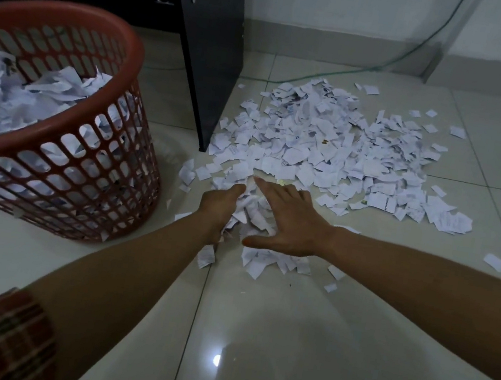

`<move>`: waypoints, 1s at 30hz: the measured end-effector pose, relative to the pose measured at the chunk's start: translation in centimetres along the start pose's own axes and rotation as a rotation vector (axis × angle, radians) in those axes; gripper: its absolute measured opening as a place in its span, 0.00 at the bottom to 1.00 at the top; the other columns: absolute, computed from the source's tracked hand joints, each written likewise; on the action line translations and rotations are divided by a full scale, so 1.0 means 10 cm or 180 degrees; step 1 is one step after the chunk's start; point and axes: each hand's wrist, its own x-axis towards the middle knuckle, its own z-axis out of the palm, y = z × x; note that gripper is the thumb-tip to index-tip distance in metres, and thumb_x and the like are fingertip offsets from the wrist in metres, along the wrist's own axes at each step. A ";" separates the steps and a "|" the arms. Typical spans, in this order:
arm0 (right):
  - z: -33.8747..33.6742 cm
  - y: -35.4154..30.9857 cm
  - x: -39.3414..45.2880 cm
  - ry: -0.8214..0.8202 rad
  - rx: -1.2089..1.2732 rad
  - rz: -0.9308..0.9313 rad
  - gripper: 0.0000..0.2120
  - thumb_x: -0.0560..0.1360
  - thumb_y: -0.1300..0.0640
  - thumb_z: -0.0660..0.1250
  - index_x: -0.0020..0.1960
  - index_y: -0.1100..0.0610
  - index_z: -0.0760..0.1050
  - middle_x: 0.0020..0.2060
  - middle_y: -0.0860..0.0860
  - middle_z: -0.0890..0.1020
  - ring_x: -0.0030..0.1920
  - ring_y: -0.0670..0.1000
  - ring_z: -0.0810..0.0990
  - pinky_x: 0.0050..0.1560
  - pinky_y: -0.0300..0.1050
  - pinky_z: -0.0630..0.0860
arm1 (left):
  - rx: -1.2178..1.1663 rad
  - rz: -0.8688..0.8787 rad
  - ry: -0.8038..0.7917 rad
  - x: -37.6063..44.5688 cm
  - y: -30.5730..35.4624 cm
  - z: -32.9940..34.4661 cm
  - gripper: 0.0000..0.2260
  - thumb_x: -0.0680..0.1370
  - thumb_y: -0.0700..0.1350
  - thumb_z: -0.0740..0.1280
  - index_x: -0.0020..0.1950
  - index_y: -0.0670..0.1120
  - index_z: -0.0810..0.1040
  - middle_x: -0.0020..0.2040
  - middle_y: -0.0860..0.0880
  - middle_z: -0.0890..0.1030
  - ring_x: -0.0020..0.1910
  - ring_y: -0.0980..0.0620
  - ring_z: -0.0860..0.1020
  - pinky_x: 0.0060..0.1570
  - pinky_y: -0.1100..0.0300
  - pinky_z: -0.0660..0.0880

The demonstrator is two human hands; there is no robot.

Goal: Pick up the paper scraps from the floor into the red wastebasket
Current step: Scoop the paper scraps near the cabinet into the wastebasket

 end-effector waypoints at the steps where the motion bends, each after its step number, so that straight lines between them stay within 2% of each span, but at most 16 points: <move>1: 0.01 0.04 -0.01 -0.0072 0.0067 0.0072 0.55 0.64 0.24 0.63 0.79 0.48 0.40 0.76 0.50 0.57 0.72 0.56 0.59 0.71 0.59 0.57 | 0.0133 0.0001 0.0024 0.01 -0.01 -0.02 0.18 0.75 0.53 0.71 0.57 0.41 0.80 0.45 0.44 0.81 0.29 0.52 0.74 0.27 0.65 0.69; 3: 0.05 0.11 -0.03 -0.0289 0.0160 0.0253 0.57 0.63 0.24 0.65 0.78 0.44 0.37 0.77 0.52 0.53 0.74 0.59 0.58 0.70 0.62 0.62 | 0.0256 -0.0020 0.0055 0.00 -0.03 -0.06 0.17 0.74 0.53 0.71 0.54 0.41 0.81 0.41 0.44 0.80 0.29 0.52 0.74 0.28 0.65 0.68; 6: 0.16 0.18 -0.09 -0.0676 -0.0143 0.0452 0.57 0.61 0.22 0.64 0.76 0.40 0.33 0.78 0.55 0.47 0.73 0.63 0.58 0.66 0.61 0.67 | 0.0324 0.0069 0.0182 -0.07 0.00 -0.11 0.09 0.76 0.50 0.70 0.43 0.45 0.79 0.35 0.46 0.77 0.27 0.51 0.72 0.26 0.66 0.67; 9: 0.35 0.16 -0.14 -0.0759 -0.0508 0.0455 0.55 0.61 0.20 0.60 0.75 0.37 0.32 0.78 0.57 0.42 0.72 0.64 0.57 0.63 0.59 0.69 | 0.0449 0.0252 0.0349 -0.10 0.05 -0.19 0.14 0.77 0.49 0.68 0.34 0.46 0.72 0.28 0.48 0.72 0.24 0.50 0.69 0.24 0.67 0.64; 12: 0.54 0.13 -0.13 -0.0625 -0.0652 0.0378 0.51 0.62 0.18 0.54 0.74 0.35 0.32 0.77 0.57 0.42 0.71 0.63 0.57 0.61 0.58 0.70 | 0.0491 0.0341 0.0453 -0.14 0.12 -0.27 0.16 0.77 0.48 0.68 0.32 0.46 0.70 0.25 0.49 0.71 0.23 0.51 0.69 0.23 0.67 0.63; 14: 0.63 0.13 -0.09 -0.0505 -0.0695 0.0270 0.49 0.61 0.18 0.47 0.75 0.36 0.33 0.77 0.58 0.45 0.69 0.63 0.59 0.59 0.57 0.70 | 0.0551 0.0415 0.0522 -0.19 0.16 -0.31 0.17 0.77 0.48 0.68 0.31 0.46 0.69 0.23 0.51 0.71 0.24 0.51 0.71 0.26 0.65 0.66; 16: 0.69 0.12 -0.03 -0.0359 -0.0719 0.0154 0.46 0.64 0.20 0.42 0.77 0.38 0.38 0.76 0.60 0.51 0.66 0.62 0.64 0.56 0.56 0.71 | 0.0558 0.0533 0.0597 -0.21 0.19 -0.34 0.15 0.77 0.48 0.68 0.32 0.46 0.71 0.30 0.47 0.75 0.32 0.48 0.74 0.34 0.59 0.71; 17: 0.73 0.12 0.01 -0.0313 -0.0687 0.0101 0.43 0.67 0.22 0.43 0.77 0.39 0.43 0.74 0.60 0.55 0.64 0.62 0.66 0.54 0.55 0.72 | 0.0569 0.0576 0.0652 -0.22 0.18 -0.36 0.13 0.77 0.48 0.68 0.34 0.46 0.73 0.34 0.45 0.76 0.36 0.47 0.75 0.38 0.56 0.72; 19: 0.74 0.14 0.09 -0.0135 -0.0716 0.0020 0.35 0.74 0.28 0.51 0.76 0.44 0.58 0.69 0.60 0.64 0.58 0.62 0.72 0.47 0.53 0.75 | 0.0589 0.0632 0.0684 -0.25 0.22 -0.38 0.11 0.77 0.49 0.68 0.39 0.45 0.76 0.41 0.42 0.78 0.40 0.46 0.77 0.42 0.55 0.73; 21: 0.74 0.15 0.18 0.0082 -0.0716 -0.0261 0.25 0.75 0.37 0.61 0.66 0.50 0.72 0.60 0.62 0.72 0.44 0.63 0.78 0.34 0.51 0.76 | 0.0641 0.0687 0.0759 -0.26 0.27 -0.41 0.10 0.77 0.50 0.69 0.42 0.44 0.77 0.42 0.42 0.78 0.41 0.46 0.77 0.41 0.55 0.73; 22: 0.74 0.16 0.21 0.0137 -0.0696 -0.0360 0.20 0.75 0.41 0.64 0.61 0.53 0.75 0.55 0.63 0.74 0.37 0.62 0.78 0.29 0.50 0.75 | 0.0683 0.0708 0.0767 -0.27 0.30 -0.42 0.10 0.76 0.50 0.69 0.43 0.43 0.77 0.42 0.42 0.78 0.41 0.46 0.77 0.41 0.55 0.73; 24: 0.74 0.17 0.26 0.0281 -0.0652 -0.0546 0.15 0.75 0.46 0.61 0.52 0.56 0.76 0.46 0.62 0.76 0.28 0.60 0.75 0.23 0.46 0.70 | 0.0850 0.0732 0.0808 -0.29 0.38 -0.45 0.12 0.76 0.51 0.69 0.39 0.43 0.77 0.41 0.43 0.79 0.40 0.46 0.78 0.40 0.56 0.75; 27: 0.70 0.19 0.29 0.0484 -0.0699 -0.0807 0.14 0.74 0.50 0.56 0.47 0.58 0.76 0.35 0.59 0.74 0.21 0.58 0.72 0.22 0.40 0.62 | 0.1196 0.0917 0.0846 -0.35 0.55 -0.47 0.13 0.78 0.50 0.68 0.37 0.44 0.76 0.39 0.44 0.79 0.36 0.49 0.77 0.34 0.62 0.73; 30: 0.68 0.28 0.30 0.0431 -0.0876 -0.0906 0.09 0.73 0.55 0.66 0.48 0.61 0.78 0.32 0.58 0.75 0.20 0.58 0.71 0.23 0.39 0.60 | 0.1588 0.1135 0.0823 -0.44 0.73 -0.42 0.14 0.77 0.49 0.67 0.36 0.43 0.74 0.32 0.46 0.76 0.27 0.55 0.74 0.26 0.66 0.68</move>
